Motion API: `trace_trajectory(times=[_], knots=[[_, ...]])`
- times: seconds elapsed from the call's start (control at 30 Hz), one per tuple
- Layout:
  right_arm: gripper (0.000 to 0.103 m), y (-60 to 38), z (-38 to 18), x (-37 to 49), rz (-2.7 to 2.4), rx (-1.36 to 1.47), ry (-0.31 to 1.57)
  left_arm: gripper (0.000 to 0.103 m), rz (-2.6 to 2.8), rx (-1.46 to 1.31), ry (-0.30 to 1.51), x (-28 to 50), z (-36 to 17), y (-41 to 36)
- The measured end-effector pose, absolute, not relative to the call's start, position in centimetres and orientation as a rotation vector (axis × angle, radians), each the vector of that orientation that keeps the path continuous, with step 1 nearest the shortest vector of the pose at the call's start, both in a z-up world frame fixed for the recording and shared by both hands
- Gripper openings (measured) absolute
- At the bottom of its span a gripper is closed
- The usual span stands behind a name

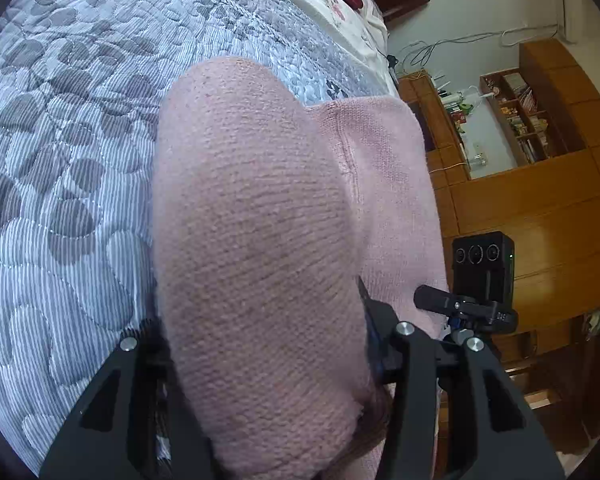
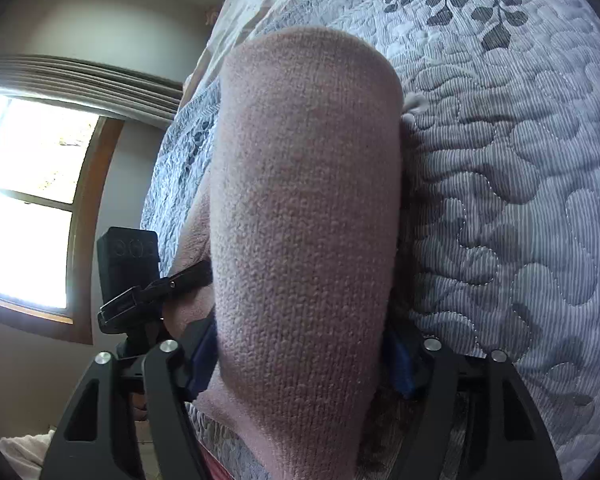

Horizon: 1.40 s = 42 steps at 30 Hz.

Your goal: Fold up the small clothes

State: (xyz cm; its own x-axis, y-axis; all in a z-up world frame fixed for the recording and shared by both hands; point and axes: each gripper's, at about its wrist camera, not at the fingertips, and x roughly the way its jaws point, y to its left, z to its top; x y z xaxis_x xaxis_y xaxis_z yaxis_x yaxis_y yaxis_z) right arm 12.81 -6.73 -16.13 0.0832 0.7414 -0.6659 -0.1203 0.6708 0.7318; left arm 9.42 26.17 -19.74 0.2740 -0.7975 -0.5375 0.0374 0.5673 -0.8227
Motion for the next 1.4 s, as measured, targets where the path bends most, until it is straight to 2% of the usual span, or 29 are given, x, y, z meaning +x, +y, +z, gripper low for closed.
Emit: trace_trajectory(times=[0.03, 0.13, 0.23, 0.5, 0.57, 0.6, 0.63, 0.7, 0.8, 0.93, 1.2, 1.3, 1.37, 1.4], knots=[[0.078, -6.7, -16.0, 12.6, 0.687, 0.578, 1.35, 0.054, -0.637, -0.779, 1.175, 9.5, -19.6, 26.0], [0.078, -7.2, -15.4, 12.0, 0.655, 0.581, 1.356, 0.059, -0.596, -0.777, 1.215, 9.6, -19.0, 26.4], [0.078, -8.2, -14.3, 10.2, 0.631, 0.563, 1.351, 0.058, -0.535, -0.71, 1.222, 8.7, -17.2, 27.3], [0.079, -10.8, -14.8, 3.6, 0.596, 0.529, 1.377, 0.065, -0.445, -0.606, 1.11, 1.0, -11.8, 28.0], [0.075, -10.7, -15.3, 2.9, 0.579, 0.54, 1.386, 0.065, -0.459, -0.598, 1.092, -0.3, -11.3, 27.1], [0.066, -10.4, -15.5, 2.6, 0.57, 0.553, 1.392, 0.066, -0.468, -0.591, 1.091, -0.6, -11.2, 26.4], [0.052, -10.5, -15.8, 2.4, 0.572, 0.577, 1.398, 0.066, -0.465, -0.57, 1.096, -0.7, -11.3, 25.7], [0.036, -10.7, -15.7, 1.7, 0.594, 0.624, 1.379, 0.064, -0.42, -0.497, 1.127, -0.6, -11.7, 24.1], [0.032, -9.9, -14.6, 0.9, 0.559, 0.537, 1.352, 0.058, -0.338, -0.42, 1.182, -0.2, -13.6, 23.5], [0.031, -9.0, -14.2, 0.5, 0.518, 0.508, 1.366, 0.06, -0.27, -0.441, 1.243, -0.1, -16.5, 24.7], [0.035, -5.1, -14.3, 0.5, 0.477, 0.484, 1.381, 0.062, -0.258, -0.463, 1.247, -1.0, -17.4, 25.7], [0.055, -5.5, -13.4, -0.4, 0.442, 0.426, 1.373, 0.062, -0.242, -0.436, 1.245, -1.6, -16.4, 25.5], [0.062, -5.1, -12.1, -1.0, 0.422, 0.34, 1.346, 0.064, -0.231, -0.394, 1.223, -2.4, -15.1, 25.3], [0.074, -4.9, -11.4, -1.4, 0.4, 0.294, 1.337, 0.068, -0.23, -0.377, 1.214, -2.9, -14.5, 25.2]])
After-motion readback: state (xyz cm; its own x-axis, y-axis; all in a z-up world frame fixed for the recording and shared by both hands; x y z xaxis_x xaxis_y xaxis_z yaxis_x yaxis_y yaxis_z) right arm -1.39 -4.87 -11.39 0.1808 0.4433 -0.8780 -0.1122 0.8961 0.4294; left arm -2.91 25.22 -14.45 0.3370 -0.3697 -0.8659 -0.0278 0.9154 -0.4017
